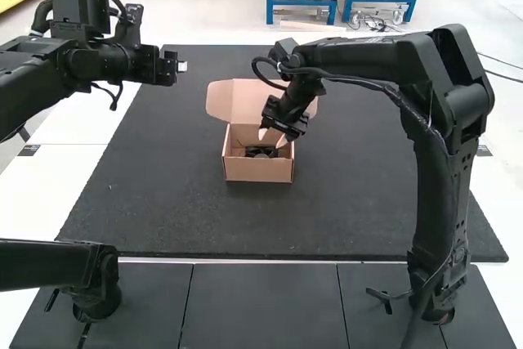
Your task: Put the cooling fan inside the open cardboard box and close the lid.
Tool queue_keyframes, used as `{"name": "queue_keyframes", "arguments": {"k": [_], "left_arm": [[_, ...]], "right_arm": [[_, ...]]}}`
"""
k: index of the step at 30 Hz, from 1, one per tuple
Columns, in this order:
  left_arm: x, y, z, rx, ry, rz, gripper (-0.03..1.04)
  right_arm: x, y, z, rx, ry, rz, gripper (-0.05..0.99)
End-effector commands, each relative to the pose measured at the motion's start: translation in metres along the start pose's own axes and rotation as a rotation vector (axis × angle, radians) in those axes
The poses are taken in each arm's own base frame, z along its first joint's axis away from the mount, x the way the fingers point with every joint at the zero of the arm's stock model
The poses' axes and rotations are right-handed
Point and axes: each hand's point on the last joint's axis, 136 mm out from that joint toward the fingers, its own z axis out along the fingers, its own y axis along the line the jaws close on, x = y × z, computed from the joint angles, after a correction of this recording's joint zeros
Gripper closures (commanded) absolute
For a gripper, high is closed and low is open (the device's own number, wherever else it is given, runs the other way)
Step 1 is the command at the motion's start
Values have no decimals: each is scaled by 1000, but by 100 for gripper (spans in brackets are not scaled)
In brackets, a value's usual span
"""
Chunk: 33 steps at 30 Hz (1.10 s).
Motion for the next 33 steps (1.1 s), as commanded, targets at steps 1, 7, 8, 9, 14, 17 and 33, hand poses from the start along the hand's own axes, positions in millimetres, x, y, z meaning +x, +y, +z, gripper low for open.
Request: {"name": "queue_keyframes", "arguments": {"k": [1, 7, 8, 9, 14, 17, 33], "left_arm": [[8, 4, -2, -20, 7, -3, 4], [42, 8, 13, -34, 58, -9, 4], [45, 9, 15, -39, 63, -8, 4], [46, 9, 17, -41, 63, -8, 4], [51, 15, 30, -66, 89, -8, 4], [53, 18, 40, -75, 106, -10, 4], [43, -6, 90, -22, 154, 39, 4]], "right_arm": [[-20, 26, -19, -57, -59, -110, 43], [-65, 60, -92, -172, -179, -152, 28], [-70, 60, -102, -170, -194, -173, 25], [-76, 54, -110, -145, -214, -202, 21], [-96, 0, -125, 119, -284, -368, 15], [-105, -20, -134, 171, -301, -392, 12], [-109, -27, -154, 118, -541, -575, 7]]}}
